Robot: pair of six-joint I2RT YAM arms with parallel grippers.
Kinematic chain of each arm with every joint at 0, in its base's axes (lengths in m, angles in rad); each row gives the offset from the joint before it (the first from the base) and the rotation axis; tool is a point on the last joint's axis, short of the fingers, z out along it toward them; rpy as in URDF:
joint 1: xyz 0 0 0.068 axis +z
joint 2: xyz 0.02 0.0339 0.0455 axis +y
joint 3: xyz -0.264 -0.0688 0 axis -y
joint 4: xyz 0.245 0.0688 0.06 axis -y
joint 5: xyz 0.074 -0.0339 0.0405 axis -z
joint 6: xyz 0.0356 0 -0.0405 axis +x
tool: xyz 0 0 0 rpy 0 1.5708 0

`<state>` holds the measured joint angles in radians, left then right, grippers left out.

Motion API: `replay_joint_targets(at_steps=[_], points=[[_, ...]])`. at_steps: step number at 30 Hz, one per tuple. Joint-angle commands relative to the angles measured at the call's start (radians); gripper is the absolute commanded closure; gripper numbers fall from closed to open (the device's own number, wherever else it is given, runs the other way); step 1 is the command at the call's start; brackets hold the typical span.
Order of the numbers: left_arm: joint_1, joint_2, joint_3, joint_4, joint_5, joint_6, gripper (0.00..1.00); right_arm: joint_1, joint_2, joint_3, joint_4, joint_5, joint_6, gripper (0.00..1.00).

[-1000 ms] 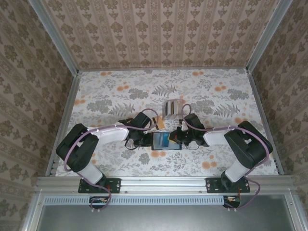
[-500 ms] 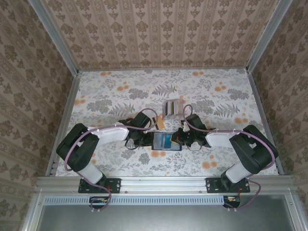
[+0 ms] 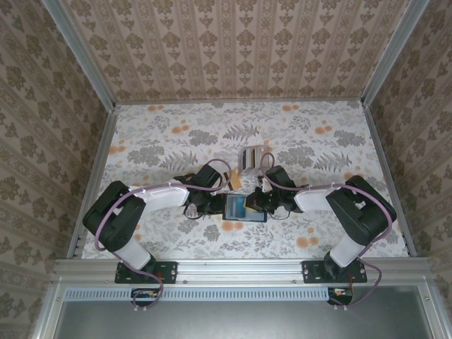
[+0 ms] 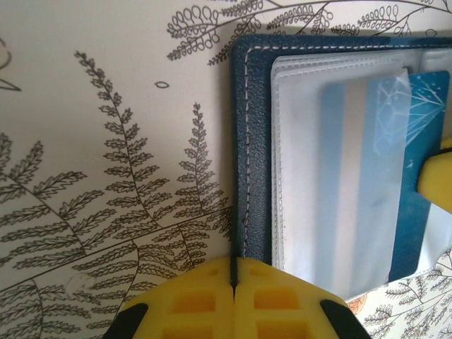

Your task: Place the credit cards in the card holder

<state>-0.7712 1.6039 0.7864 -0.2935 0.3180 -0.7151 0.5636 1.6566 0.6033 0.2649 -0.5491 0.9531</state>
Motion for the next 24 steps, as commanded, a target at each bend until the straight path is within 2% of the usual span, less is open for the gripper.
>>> replay_joint_targets(at_steps=[1,5,9,13,18,24], points=[[-0.005,0.027,0.002,-0.003,-0.005,-0.007,1.00,0.022,0.041,0.019,0.041,0.045,0.044,1.00],[-0.007,0.020,-0.009,0.014,0.001,-0.015,1.00,0.052,0.056,0.014,0.125,0.076,0.101,1.00],[-0.005,0.022,-0.006,0.000,-0.007,-0.007,1.00,0.061,0.067,0.033,0.111,0.055,0.095,0.99],[0.004,0.018,-0.013,0.004,-0.009,0.002,1.00,0.060,0.034,0.060,-0.025,0.041,-0.005,0.95],[0.024,-0.035,-0.048,0.018,-0.043,-0.012,0.99,0.054,-0.044,0.108,-0.252,0.077,-0.165,0.81],[0.060,-0.135,-0.127,0.108,-0.006,-0.023,0.90,0.035,-0.194,0.121,-0.469,0.228,-0.280,0.59]])
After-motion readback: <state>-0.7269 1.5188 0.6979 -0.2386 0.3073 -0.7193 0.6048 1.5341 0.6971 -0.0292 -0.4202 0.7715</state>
